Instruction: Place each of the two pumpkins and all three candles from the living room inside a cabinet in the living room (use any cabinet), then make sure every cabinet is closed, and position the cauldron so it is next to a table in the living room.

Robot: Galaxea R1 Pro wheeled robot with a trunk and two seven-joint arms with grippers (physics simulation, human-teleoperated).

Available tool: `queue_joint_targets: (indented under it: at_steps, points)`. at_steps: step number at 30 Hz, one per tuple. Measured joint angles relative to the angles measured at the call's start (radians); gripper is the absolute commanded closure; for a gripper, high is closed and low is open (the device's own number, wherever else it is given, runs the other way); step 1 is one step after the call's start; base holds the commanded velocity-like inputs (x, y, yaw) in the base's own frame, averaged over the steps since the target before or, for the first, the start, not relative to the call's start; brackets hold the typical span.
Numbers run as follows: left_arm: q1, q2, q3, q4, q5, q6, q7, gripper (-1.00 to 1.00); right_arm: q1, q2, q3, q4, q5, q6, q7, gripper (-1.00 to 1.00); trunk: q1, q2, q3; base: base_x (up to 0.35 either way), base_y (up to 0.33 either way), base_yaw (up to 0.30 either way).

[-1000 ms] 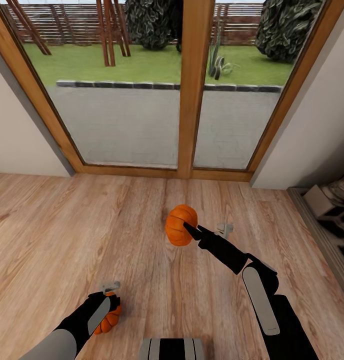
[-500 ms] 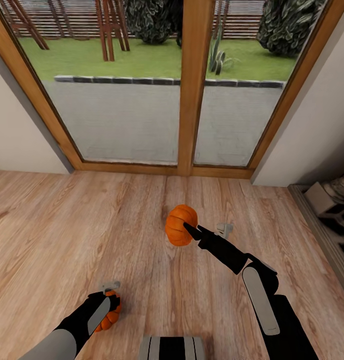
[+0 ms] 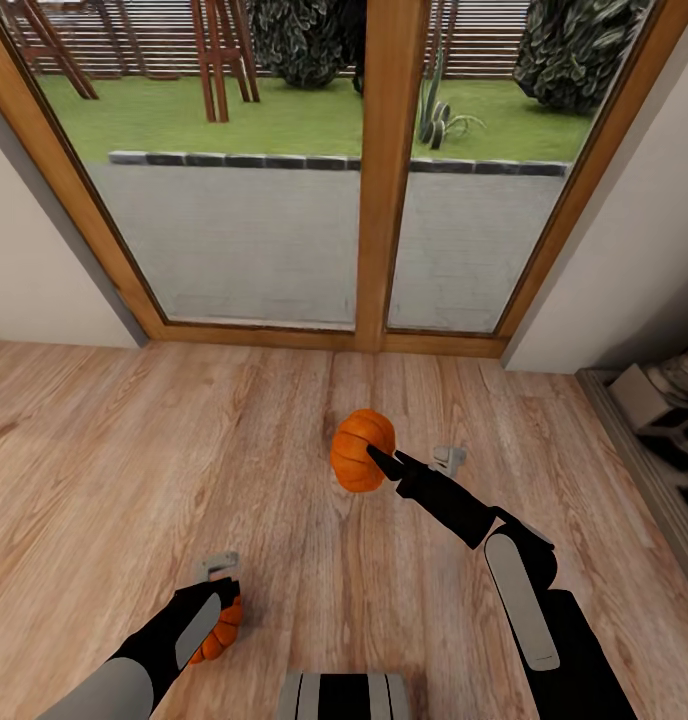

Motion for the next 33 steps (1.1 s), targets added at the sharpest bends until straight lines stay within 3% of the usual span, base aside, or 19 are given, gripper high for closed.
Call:
queue_joint_targets:
  at_steps: [11, 15, 22, 27, 33]
  points:
    - [0.000, 0.000, 0.000, 0.001, 0.000, -0.001, -0.001, -1.00, 0.000, 0.000, 0.000, 0.000, 0.000, 0.000, 0.001, 1.00, 0.000, 0.000, 0.000, 0.000, 0.000, 0.000]
    - [0.000, 0.000, -0.001, 0.001, 0.000, 0.000, -0.003, -1.00, 0.000, 0.000, 0.000, 0.000, 0.002, 0.000, 0.001, 1.00, 0.002, -0.001, -0.015, 0.000, 0.000, 0.000]
    - [0.000, 0.000, 0.000, 0.002, 0.001, 0.000, -0.003, -1.00, 0.000, 0.000, 0.000, 0.000, 0.000, 0.000, 0.001, 1.00, 0.002, -0.001, -0.015, 0.000, 0.000, 0.000]
    - [0.000, 0.000, -0.001, 0.003, 0.002, 0.001, -0.004, -1.00, 0.000, 0.000, 0.000, 0.000, 0.002, 0.000, 0.001, 1.00, 0.004, -0.002, -0.035, 0.000, 0.000, 0.000]
    - [0.000, 0.000, 0.000, 0.004, 0.002, 0.003, -0.005, -1.00, 0.000, 0.000, 0.000, 0.000, 0.001, 0.000, 0.001, 1.00, 0.005, -0.002, -0.039, 0.000, 0.000, 0.000]
